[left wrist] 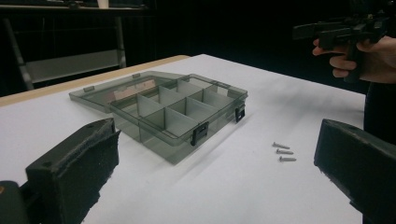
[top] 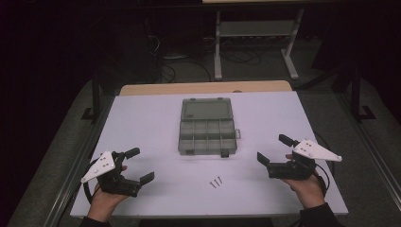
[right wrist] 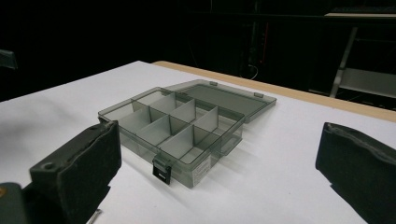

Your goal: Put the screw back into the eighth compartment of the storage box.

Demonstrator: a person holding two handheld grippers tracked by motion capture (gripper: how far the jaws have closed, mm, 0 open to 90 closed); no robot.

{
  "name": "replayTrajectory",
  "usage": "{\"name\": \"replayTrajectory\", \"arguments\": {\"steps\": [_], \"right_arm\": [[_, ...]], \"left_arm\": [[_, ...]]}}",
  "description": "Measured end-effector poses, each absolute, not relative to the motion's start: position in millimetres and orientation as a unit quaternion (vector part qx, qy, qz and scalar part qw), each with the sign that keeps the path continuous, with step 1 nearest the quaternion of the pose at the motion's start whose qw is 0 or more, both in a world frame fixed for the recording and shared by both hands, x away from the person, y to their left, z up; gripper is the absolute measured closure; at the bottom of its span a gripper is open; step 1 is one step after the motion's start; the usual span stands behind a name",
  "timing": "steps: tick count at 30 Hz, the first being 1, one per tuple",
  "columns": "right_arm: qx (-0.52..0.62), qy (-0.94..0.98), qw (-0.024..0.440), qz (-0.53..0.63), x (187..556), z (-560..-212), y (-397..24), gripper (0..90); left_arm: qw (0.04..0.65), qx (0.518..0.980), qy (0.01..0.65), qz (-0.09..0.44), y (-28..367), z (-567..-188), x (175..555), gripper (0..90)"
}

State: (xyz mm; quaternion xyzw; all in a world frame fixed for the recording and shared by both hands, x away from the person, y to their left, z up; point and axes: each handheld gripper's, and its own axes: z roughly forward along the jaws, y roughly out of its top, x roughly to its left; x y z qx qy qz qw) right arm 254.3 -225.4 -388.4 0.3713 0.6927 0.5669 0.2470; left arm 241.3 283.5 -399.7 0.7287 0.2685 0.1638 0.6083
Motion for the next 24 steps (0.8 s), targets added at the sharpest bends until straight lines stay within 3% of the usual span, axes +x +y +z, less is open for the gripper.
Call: {"name": "replayTrajectory", "arguments": {"steps": [24], "right_arm": [[0.351, 0.701, 0.233, 0.575, 262, -383, -193, 0.0]], "left_arm": [[0.627, 0.716, 0.263, 0.159, 284, -398, 243, 0.0]]}}
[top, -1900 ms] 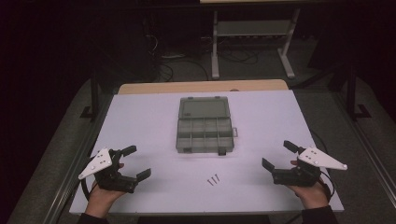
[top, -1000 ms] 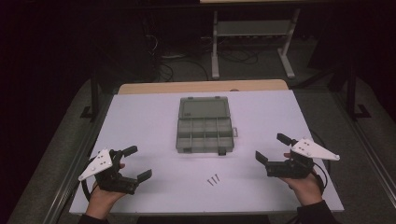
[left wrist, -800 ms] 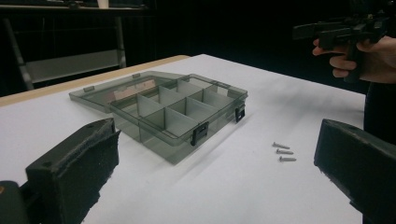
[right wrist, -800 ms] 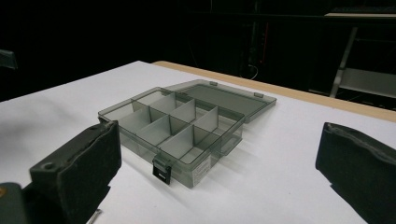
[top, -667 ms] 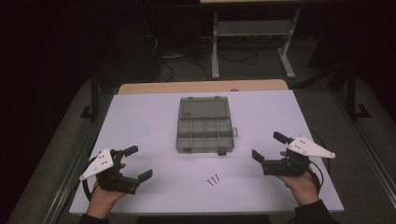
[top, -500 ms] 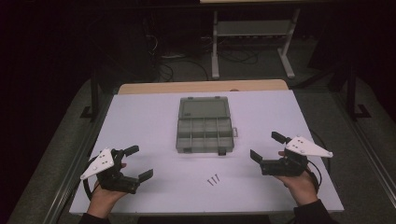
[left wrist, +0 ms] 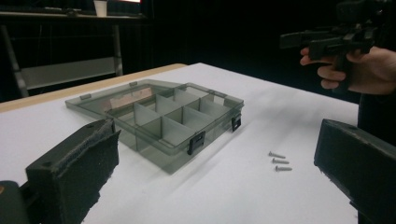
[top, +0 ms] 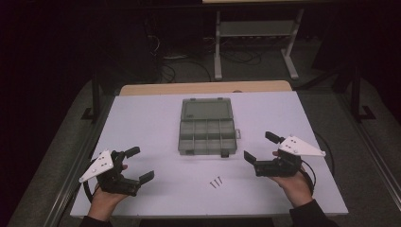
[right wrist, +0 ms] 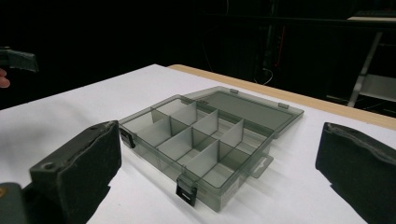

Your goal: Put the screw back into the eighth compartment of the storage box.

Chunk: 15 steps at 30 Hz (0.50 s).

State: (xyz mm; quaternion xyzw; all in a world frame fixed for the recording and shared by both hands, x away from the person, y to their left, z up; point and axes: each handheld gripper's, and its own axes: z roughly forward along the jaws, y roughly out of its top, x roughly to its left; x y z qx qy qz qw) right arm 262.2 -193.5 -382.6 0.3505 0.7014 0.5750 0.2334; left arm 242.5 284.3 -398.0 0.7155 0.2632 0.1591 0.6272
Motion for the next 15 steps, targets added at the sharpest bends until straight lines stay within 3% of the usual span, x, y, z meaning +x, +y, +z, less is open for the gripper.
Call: {"name": "replayTrajectory", "arguments": {"steps": [15], "right_arm": [[0.338, 0.702, 0.221, 0.586, 267, -378, -178, 0.0]], "left_arm": [[0.633, 0.71, 0.267, 0.157, 285, -397, 242, 0.0]]}}
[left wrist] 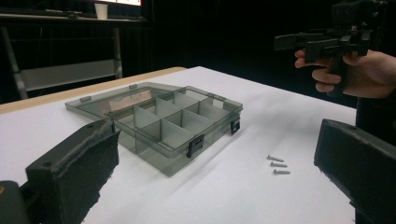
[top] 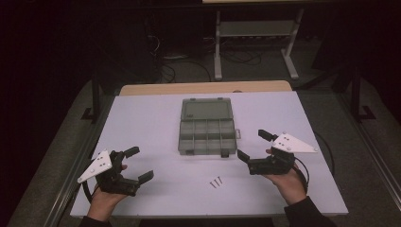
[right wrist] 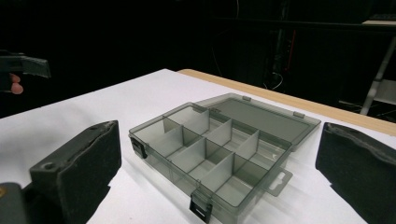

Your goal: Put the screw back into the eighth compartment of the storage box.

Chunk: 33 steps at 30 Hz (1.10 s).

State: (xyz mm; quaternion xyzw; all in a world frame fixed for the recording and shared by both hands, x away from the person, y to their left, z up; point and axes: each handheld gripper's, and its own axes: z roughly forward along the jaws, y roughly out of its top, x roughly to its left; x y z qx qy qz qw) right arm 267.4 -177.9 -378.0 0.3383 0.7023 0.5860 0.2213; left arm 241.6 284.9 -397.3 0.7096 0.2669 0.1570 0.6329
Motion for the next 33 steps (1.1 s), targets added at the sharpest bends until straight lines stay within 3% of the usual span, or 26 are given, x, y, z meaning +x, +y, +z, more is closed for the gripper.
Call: {"name": "replayTrajectory", "arguments": {"steps": [33], "right_arm": [[0.314, 0.718, 0.204, 0.586, 276, -374, -146, 0.0]], "left_arm": [[0.635, 0.711, 0.26, 0.155, 281, -397, 241, 0.0]]}}
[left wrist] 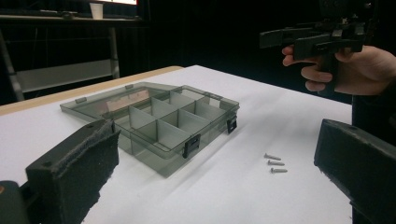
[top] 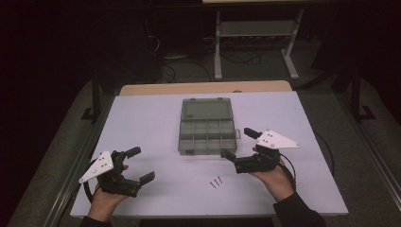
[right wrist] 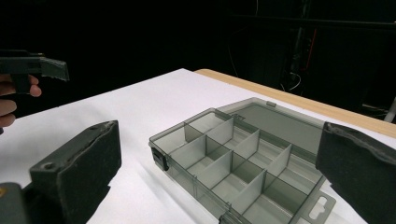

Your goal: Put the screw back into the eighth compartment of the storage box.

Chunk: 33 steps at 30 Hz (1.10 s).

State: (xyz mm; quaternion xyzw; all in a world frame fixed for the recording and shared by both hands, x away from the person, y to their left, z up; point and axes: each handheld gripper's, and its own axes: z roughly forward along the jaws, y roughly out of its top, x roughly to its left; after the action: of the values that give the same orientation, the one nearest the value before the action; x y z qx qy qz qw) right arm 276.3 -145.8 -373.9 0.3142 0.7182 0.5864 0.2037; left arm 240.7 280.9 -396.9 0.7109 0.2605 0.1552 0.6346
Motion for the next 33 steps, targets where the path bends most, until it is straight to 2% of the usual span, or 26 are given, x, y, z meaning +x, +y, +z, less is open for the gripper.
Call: {"name": "replayTrajectory", "arguments": {"steps": [23, 31, 33], "right_arm": [[0.303, 0.74, 0.184, 0.572, 281, -371, -126, 0.0], [0.311, 0.769, 0.155, 0.537, 281, -369, -119, 13.1], [0.317, 0.782, 0.148, 0.517, 282, -369, -117, 14.0]], "left_arm": [[0.635, 0.71, 0.261, 0.156, 281, -397, 241, 0.0], [0.634, 0.712, 0.261, 0.157, 281, -397, 241, 0.0], [0.635, 0.71, 0.26, 0.156, 280, -397, 242, 0.0]]}}
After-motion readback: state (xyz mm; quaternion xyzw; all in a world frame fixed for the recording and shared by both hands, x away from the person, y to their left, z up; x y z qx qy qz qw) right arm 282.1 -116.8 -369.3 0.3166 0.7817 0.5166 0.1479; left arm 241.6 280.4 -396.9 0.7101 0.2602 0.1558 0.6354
